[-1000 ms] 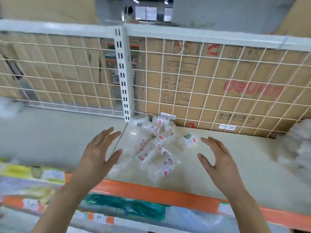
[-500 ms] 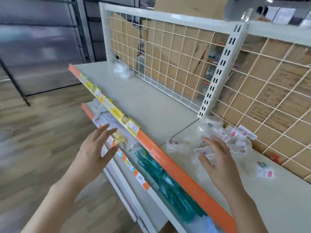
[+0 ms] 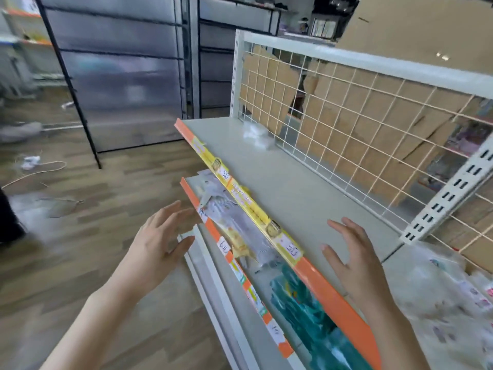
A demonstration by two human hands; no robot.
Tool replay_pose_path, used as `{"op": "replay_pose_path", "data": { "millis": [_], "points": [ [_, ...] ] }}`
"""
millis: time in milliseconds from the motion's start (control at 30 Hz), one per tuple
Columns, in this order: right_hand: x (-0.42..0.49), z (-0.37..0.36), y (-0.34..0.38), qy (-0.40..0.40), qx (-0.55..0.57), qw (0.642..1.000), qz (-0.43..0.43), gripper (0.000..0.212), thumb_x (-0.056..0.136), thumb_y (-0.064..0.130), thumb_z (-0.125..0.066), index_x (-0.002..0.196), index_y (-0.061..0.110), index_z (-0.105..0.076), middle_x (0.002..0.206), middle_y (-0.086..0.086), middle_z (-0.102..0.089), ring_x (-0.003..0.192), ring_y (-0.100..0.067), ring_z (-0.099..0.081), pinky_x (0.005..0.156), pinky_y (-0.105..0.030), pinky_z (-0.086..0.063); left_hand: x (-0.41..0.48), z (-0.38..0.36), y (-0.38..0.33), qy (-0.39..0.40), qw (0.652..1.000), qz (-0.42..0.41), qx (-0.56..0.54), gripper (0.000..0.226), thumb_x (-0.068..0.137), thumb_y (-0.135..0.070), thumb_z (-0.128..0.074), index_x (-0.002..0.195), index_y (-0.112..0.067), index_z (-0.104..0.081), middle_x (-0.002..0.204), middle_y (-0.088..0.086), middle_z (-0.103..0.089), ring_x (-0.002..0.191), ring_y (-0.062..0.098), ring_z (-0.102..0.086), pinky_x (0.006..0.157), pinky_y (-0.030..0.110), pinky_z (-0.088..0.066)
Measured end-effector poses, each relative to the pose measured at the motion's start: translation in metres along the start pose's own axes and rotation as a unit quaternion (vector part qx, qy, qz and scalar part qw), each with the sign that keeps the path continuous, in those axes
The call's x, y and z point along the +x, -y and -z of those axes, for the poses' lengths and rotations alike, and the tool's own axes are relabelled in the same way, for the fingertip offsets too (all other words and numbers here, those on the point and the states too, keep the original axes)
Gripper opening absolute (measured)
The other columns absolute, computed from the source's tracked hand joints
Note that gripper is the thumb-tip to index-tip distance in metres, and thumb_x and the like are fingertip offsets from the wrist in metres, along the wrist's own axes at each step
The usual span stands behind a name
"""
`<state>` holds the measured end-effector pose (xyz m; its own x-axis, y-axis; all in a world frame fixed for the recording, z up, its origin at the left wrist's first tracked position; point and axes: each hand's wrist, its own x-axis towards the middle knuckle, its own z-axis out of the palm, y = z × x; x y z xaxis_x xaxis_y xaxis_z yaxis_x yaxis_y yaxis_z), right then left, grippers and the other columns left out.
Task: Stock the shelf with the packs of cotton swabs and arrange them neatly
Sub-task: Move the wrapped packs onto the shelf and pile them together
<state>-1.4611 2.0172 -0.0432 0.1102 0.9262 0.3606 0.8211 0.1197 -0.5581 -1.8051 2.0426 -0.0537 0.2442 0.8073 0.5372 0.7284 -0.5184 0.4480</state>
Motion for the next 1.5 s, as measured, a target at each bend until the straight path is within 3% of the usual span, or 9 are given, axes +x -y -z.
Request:
{"op": "replay_pose_path", "data": {
  "millis": [67,200,333,533,733,867,1000,1367,1500],
  "points": [
    [0.016,-0.02,0.015,-0.008,-0.001,1.0,-0.006,0.041,0.088,0.025,-0.061,0.128,0.026,-0.053,0.144,-0.001,-0.037,0.133,-0.018,-0.035,0.1,-0.036,-0.034,0.011,0.007,0.03,-0.001,1.0,-0.001,0.006,0.045,0.084,-0.039,-0.047,0.124,-0.02,-0.055,0.128,-0.027,-0.034,0.126,0.012,-0.036,0.1,0.019,-0.028],
    [0.045,-0.053,0.04,-0.02,-0.018,0.999,-0.018,0.039,0.09,0.027,-0.061,0.128,0.024,-0.054,0.144,-0.001,-0.038,0.132,-0.019,-0.037,0.095,-0.031,-0.033,0.037,0.02,0.079,0.013,0.999,0.026,0.013,0.049,0.084,-0.041,-0.046,0.125,-0.019,-0.056,0.131,0.002,-0.05,0.125,0.012,-0.035,0.096,0.032,-0.033],
    [0.065,-0.08,0.055,-0.016,-0.031,0.999,-0.037,0.04,0.089,0.023,-0.062,0.128,0.025,-0.053,0.144,0.001,-0.038,0.132,-0.016,-0.036,0.097,-0.031,-0.033,0.066,0.024,0.121,0.037,0.999,0.015,0.005,0.045,0.083,-0.037,-0.05,0.127,-0.031,-0.047,0.133,-0.004,-0.045,0.122,0.015,-0.039,0.096,0.034,-0.034],
    [0.098,-0.112,0.054,0.004,-0.05,0.997,-0.058,0.04,0.088,0.021,-0.062,0.127,0.023,-0.055,0.141,0.0,-0.042,0.13,-0.017,-0.039,0.094,-0.026,-0.03,0.095,0.01,0.168,0.043,0.999,0.014,0.022,0.046,0.084,-0.044,-0.042,0.127,-0.027,-0.048,0.133,-0.002,-0.046,0.116,0.018,-0.041,0.091,0.036,-0.037],
    [0.154,-0.142,0.042,-0.007,-0.052,0.996,-0.076,0.042,0.088,0.02,-0.063,0.128,0.024,-0.053,0.14,0.001,-0.043,0.131,-0.017,-0.038,0.099,-0.033,-0.033,0.142,-0.012,0.209,0.063,0.997,0.032,0.023,0.05,0.082,-0.044,-0.042,0.125,-0.021,-0.054,0.134,0.001,-0.048,0.117,0.018,-0.042,0.093,0.036,-0.035],
    [0.203,-0.16,0.027,-0.016,-0.051,0.995,-0.081,0.043,0.086,0.018,-0.065,0.128,0.021,-0.055,0.139,-0.004,-0.045,0.13,-0.021,-0.041,0.099,-0.036,-0.035,0.192,-0.027,0.235,0.084,0.995,0.053,0.035,0.059,0.081,-0.05,-0.04,0.127,-0.016,-0.056,0.136,0.007,-0.049,0.121,0.029,-0.048,0.095,0.038,-0.037],
    [0.255,-0.17,0.015,-0.028,-0.048,0.995,-0.083,0.043,0.086,0.018,-0.066,0.127,0.021,-0.055,0.139,-0.003,-0.046,0.13,-0.021,-0.041,0.099,-0.035,-0.034,0.25,-0.04,0.249,0.083,0.995,0.056,0.024,0.05,0.084,-0.048,-0.042,0.128,-0.025,-0.052,0.136,0.005,-0.049,0.122,0.028,-0.047,0.096,0.04,-0.037],
    [0.34,-0.197,-0.004,-0.022,-0.055,0.993,-0.097,0.043,0.088,0.023,-0.063,0.129,0.022,-0.052,0.14,0.001,-0.045,0.133,-0.016,-0.036,0.101,-0.032,-0.033,0.361,-0.119,0.281,0.153,0.987,0.022,-0.032,0.06,0.083,-0.053,-0.044,0.133,-0.021,-0.051,0.142,0.002,-0.044,0.126,0.026,-0.046,0.1,0.039,-0.037],
    [0.365,-0.218,-0.008,-0.014,-0.065,0.989,-0.132,0.045,0.089,0.028,-0.06,0.133,0.024,-0.048,0.141,0.003,-0.043,0.132,-0.014,-0.036,0.103,-0.035,-0.036,0.409,-0.161,0.287,0.198,0.979,-0.015,-0.047,0.074,0.077,-0.063,-0.03,0.135,-0.021,-0.048,0.144,0.002,-0.042,0.129,0.027,-0.042,0.102,0.04,-0.034]
  ]
}}
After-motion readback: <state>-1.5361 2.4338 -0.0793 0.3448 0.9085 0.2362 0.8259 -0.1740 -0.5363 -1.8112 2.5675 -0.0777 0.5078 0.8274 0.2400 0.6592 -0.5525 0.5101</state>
